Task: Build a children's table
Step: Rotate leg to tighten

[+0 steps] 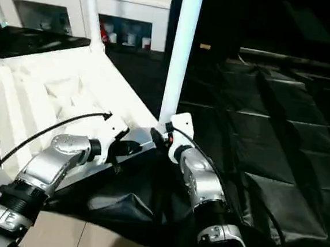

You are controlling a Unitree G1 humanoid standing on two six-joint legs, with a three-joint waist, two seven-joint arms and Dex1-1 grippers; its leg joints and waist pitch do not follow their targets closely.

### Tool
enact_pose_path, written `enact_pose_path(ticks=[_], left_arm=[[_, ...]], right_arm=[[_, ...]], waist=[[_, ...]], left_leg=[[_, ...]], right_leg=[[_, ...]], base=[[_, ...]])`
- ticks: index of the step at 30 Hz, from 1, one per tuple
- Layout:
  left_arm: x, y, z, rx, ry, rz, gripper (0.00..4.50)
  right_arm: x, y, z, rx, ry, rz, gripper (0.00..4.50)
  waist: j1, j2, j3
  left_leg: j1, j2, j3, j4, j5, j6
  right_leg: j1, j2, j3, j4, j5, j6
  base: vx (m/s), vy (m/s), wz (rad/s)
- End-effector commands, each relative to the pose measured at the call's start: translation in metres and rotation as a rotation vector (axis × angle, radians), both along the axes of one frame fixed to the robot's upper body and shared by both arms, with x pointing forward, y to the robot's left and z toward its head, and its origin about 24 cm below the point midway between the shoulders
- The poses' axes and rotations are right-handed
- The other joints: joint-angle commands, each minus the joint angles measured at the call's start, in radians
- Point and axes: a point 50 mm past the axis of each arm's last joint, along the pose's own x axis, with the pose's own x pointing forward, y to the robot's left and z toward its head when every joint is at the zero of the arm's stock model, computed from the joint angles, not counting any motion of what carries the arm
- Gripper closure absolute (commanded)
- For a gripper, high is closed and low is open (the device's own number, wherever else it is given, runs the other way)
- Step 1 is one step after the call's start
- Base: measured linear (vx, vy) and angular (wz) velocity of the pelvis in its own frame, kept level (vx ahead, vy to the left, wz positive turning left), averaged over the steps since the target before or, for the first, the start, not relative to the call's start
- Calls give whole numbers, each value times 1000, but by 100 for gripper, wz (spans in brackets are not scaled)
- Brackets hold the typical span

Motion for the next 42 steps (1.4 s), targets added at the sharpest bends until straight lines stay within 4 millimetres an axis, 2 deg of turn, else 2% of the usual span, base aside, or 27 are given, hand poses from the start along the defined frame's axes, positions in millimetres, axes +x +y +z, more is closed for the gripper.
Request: enact_pose_path(ticks=[1, 3, 6, 10, 13, 18, 22, 23, 26, 27, 29, 32, 33, 35, 39, 42], left_arm=[[0, -21, 9, -74, -57, -52, 450], [-5, -13, 6, -56, -47, -93, 450], [-9, -7, 5, -45, -44, -139, 450], [-20, 7, 4, -34, -14, -258, 450], [-24, 13, 3, -17, 4, -302, 450], [-29, 24, 4, 2, 32, -388, 450], [-32, 33, 6, 13, 56, -426, 450], [-32, 34, 6, 14, 59, -429, 450], [-34, 36, 6, 6, 77, -452, 450], [-36, 37, 7, -4, 86, -462, 450], [-36, 37, 7, -9, 90, -468, 450], [-39, 37, 7, -18, 105, -484, 450], [-39, 37, 7, -19, 108, -486, 450], [-39, 37, 7, -18, 107, -485, 450], [-36, 33, 8, -57, 91, -445, 450], [-25, 31, 6, -25, 53, -317, 450]], right_arm=[[-11, 38, 4, 86, 0, 185, 57], [-11, 27, 8, 69, -27, 219, 51], [-11, 17, 10, 32, -46, 255, 18], [-17, -7, 13, -45, -66, 423, 18], [-22, -16, 14, -79, -67, 518, 18], [-28, -26, 17, -98, -60, 635, 18], [-33, -29, 17, -108, -28, 710, 18], [-33, -30, 16, -109, -25, 714, 45], [-34, -31, 15, -111, -11, 733, 58], [-34, -31, 15, -110, -8, 736, 58], [-34, -30, 15, -103, -5, 738, 92], [-35, -29, 14, -92, 1, 746, 100], [-35, -28, 14, -89, 4, 749, 124], [-36, -28, 13, -86, 6, 752, 141], [-40, -25, 8, -60, 24, 745, 174], [-35, -20, 1, -48, 40, 617, 179]], waist=[[0, -1, -52], [1, -1, -53], [1, -1, -51], [4, 2, -50], [8, 6, -50], [12, 3, -52], [15, 3, -52], [16, 3, -52], [17, 3, -51], [17, -1, -52], [17, 1, -51], [17, 2, -52], [16, 0, -52], [17, 0, -52], [17, 0, -53], [15, -3, -49]], left_leg=[[2, 38, -12, -65, -221, 5], [1, 39, -12, -65, -217, 9], [1, 39, -12, -66, -215, 14], [3, 42, -12, -66, -234, 19], [7, 43, -10, -65, -236, 25], [4, 44, -10, -64, -213, 29], [5, 44, -10, -64, -216, 30], [5, 45, -10, -64, -215, 29], [5, 45, -10, -65, -223, 23], [6, 45, -10, -65, -225, 22], [6, 46, -10, -65, -220, 21], [6, 46, -10, -65, -214, 19], [5, 45, -10, -64, -211, 21], [4, 45, -10, -64, -206, 23], [5, 44, -8, -62, -202, 27], [4, 44, -10, -66, -219, 16]], right_leg=[[36, -85, 55, -82, -218, -156], [38, -85, 55, -82, -217, -154], [37, -85, 55, -82, -218, -153], [36, -84, 55, -86, -240, -151], [33, -82, 55, -84, -219, -163], [36, -82, 54, -75, -157, -189], [37, -83, 54, -76, -170, -192], [37, -83, 53, -75, -169, -194], [37, -84, 53, -76, -186, -194], [37, -84, 53, -75, -190, -194], [36, -84, 53, -75, -185, -196], [37, -84, 53, -73, -174, -200], [37, -84, 53, -72, -164, -202], [38, -84, 53, -72, -159, -202], [38, -84, 53, -72, -156, -204], [37, -84, 54, -77, -199, -194]], base=[[0, 0, 0], [0, 0, 0], [0, 0, 0], [0, 0, 0], [0, 0, 0], [0, 0, 0], [0, 0, 0], [0, 0, 0], [0, 0, 0], [0, 0, 0], [0, 0, 0], [0, 0, 0], [0, 0, 0], [0, 0, 0], [0, 0, 0], [0, 0, 0]])
